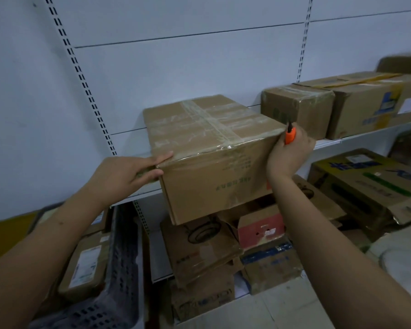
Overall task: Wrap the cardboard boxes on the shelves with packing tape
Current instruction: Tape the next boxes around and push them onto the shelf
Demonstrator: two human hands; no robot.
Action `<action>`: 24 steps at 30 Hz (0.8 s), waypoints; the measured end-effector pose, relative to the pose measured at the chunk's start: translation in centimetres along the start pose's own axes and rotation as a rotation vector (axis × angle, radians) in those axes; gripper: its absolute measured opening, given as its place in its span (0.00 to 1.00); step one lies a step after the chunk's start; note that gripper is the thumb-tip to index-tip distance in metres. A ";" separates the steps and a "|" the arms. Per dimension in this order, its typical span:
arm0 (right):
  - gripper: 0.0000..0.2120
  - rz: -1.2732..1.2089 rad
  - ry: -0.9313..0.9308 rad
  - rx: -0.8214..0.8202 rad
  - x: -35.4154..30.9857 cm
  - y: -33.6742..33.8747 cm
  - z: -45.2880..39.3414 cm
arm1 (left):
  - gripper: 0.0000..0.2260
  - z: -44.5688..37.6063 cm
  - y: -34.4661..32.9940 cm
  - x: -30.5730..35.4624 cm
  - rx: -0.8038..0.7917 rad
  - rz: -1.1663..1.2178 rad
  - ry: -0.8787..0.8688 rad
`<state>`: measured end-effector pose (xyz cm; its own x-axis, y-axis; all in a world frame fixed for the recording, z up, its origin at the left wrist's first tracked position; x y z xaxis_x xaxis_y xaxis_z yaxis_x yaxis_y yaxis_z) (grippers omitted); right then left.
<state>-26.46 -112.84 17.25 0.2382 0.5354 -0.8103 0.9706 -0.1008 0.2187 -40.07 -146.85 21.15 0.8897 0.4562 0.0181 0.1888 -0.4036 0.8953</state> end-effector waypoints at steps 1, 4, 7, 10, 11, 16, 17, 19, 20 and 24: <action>0.12 -0.004 -0.016 0.005 -0.1 0.0 0.1 | 0.22 0.0 0.0 0.0 0.013 -0.001 0.013; 0.18 0.017 -0.041 -0.030 0.1 0.4 0.3 | 0.22 0.0 0.0 0.1 0.028 -0.012 0.047; 0.24 0.065 0.001 -0.085 -0.1 0.4 1.3 | 0.22 -0.1 -0.1 -0.1 0.037 0.006 0.062; 0.25 0.075 0.154 -0.150 -0.8 -0.4 3.8 | 0.22 0.0 -0.2 0.1 0.062 0.028 0.036; 0.24 0.077 0.216 -0.158 -1.2 -0.8 4.9 | 0.22 0.0 -0.2 0.1 0.070 0.038 0.022; 0.28 -0.007 0.373 -0.175 -4.6 -2.6 12.0 | 0.22 -0.3 -0.4 -0.5 0.070 0.083 0.012; 0.28 -0.013 0.399 -0.160 -5.5 -2.9 13.5 | 0.22 -0.4 -0.5 -0.8 0.055 0.096 0.018; 0.27 -0.025 0.430 -0.128 -7.3 -3.3 16.0 | 0.25 -0.6 -0.8 -1.7 0.006 0.173 0.036; 0.28 -0.030 0.426 -0.120 -8.0 -3.5 17.0 | 0.27 -0.6 -1.0 -2.3 -0.026 0.244 0.034; 0.29 -0.020 0.317 -0.131 -9.8 -3.2 18.9 | 0.37 -0.1 -0.8 -4.9 -0.212 0.552 -0.059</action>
<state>-31.28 -133.62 14.24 0.1764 0.7721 -0.6105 0.9573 0.0097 0.2889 -44.58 -148.69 20.42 0.8555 0.1766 0.4868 -0.3898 -0.3990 0.8299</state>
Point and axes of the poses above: each hand's wrist, its own z-axis away from the middle knuckle, its own y-axis out of the back of the hand, x = y × z, the point moved 5 cm from there along -z, towards the middle knuckle, and after that the axes turned 7 degrees about z, right-handed, at the moved point
